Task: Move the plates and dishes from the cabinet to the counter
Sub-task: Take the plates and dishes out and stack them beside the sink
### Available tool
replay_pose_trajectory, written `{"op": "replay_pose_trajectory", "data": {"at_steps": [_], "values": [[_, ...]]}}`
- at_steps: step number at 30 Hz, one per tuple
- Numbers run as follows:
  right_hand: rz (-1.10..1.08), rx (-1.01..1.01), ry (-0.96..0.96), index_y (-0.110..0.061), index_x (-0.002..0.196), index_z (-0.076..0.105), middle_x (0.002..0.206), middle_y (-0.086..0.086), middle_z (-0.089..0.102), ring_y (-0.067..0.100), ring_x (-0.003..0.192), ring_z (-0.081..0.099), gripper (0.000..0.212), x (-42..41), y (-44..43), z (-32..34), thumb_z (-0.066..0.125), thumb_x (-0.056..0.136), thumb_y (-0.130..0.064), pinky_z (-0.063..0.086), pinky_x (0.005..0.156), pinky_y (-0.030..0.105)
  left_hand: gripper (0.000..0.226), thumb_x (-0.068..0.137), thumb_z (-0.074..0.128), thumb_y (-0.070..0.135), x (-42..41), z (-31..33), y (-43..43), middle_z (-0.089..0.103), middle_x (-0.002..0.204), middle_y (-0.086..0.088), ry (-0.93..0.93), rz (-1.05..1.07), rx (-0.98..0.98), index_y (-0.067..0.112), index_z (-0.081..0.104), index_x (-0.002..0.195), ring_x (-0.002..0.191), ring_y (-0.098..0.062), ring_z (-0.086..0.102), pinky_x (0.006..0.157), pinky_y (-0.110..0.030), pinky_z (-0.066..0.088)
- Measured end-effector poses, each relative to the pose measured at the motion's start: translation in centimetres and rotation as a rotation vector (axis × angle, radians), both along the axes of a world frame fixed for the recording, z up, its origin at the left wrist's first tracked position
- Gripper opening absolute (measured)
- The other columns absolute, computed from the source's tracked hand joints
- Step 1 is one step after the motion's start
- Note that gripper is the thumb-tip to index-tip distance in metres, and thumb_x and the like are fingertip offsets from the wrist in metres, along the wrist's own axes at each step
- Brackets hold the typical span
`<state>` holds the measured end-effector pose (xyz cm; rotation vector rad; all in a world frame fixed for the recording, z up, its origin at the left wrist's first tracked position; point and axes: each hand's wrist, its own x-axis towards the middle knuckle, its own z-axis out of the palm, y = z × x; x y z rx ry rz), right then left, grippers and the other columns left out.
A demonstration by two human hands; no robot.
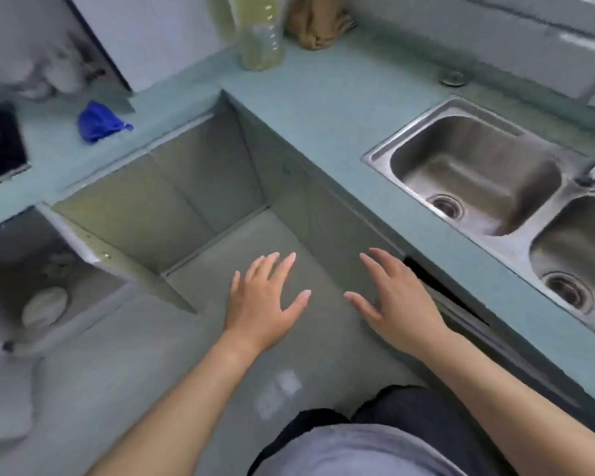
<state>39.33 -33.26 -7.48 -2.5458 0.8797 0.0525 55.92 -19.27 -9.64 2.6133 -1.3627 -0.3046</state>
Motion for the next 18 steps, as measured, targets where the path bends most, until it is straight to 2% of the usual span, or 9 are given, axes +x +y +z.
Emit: {"op": "replay_pose_trajectory", "data": {"at_steps": [3, 6, 10, 15, 18], "values": [[0.177, 0.004, -0.036, -0.011, 0.138, 0.038, 0.147, 0.011, 0.036, 0.031, 0.134, 0.035, 0.082, 7.9, 5.6, -0.4, 0.028, 0.08, -0.068, 0.031, 0.11, 0.045, 0.078, 0.075, 0.022, 0.067, 4.9, 0.4, 8.7, 0.04, 0.146, -0.003, -0.013, 0.225, -0.035, 0.029, 0.035, 0.141, 0.135, -0.022, 0.035, 0.105, -0.051, 0.034], [0.365, 0.043, -0.033, -0.014, 0.14, 0.035, 0.149, 0.007, 0.032, 0.026, 0.137, 0.029, 0.072, 14.9, 11.0, -0.5, 0.039, 0.086, -0.062, 0.028, 0.112, 0.04, 0.074, 0.079, 0.026, 0.065, 8.4, 0.2, 16.6, 0.047, 0.14, -0.006, -0.042, 0.435, -0.07, 0.025, 0.041, 0.139, 0.128, -0.026, 0.044, 0.096, -0.05, 0.042], [0.614, 0.047, -0.034, -0.015, 0.14, 0.035, 0.147, 0.004, 0.034, 0.024, 0.135, 0.03, 0.069, 24.1, 18.0, -0.5, 0.042, 0.085, -0.057, 0.028, 0.111, 0.037, 0.073, 0.08, 0.023, 0.065, 12.6, -0.3, 25.9, 0.045, 0.141, -0.003, -0.041, 0.696, -0.076, 0.026, 0.037, 0.14, 0.132, -0.022, 0.039, 0.098, -0.051, 0.039], [0.854, 0.075, -0.06, -0.016, 0.141, 0.031, 0.149, 0.002, 0.03, 0.023, 0.137, 0.028, 0.067, 36.8, 27.0, -1.3, 0.042, 0.088, -0.055, 0.028, 0.11, 0.037, 0.069, 0.082, 0.025, 0.062, 20.1, -1.2, 34.9, 0.046, 0.139, -0.002, -0.067, 0.891, -0.095, 0.025, 0.037, 0.14, 0.13, -0.02, 0.041, 0.1, -0.047, 0.039], [0.947, 0.108, -0.07, -0.016, 0.141, 0.031, 0.149, 0.003, 0.03, 0.022, 0.136, 0.028, 0.066, 45.1, 32.4, -2.4, 0.042, 0.088, -0.054, 0.029, 0.11, 0.039, 0.065, 0.084, 0.032, 0.057, 26.0, -1.7, 39.3, 0.053, 0.132, -0.005, -0.086, 0.956, -0.123, 0.019, 0.044, 0.136, 0.121, -0.022, 0.049, 0.093, -0.043, 0.045]]}}
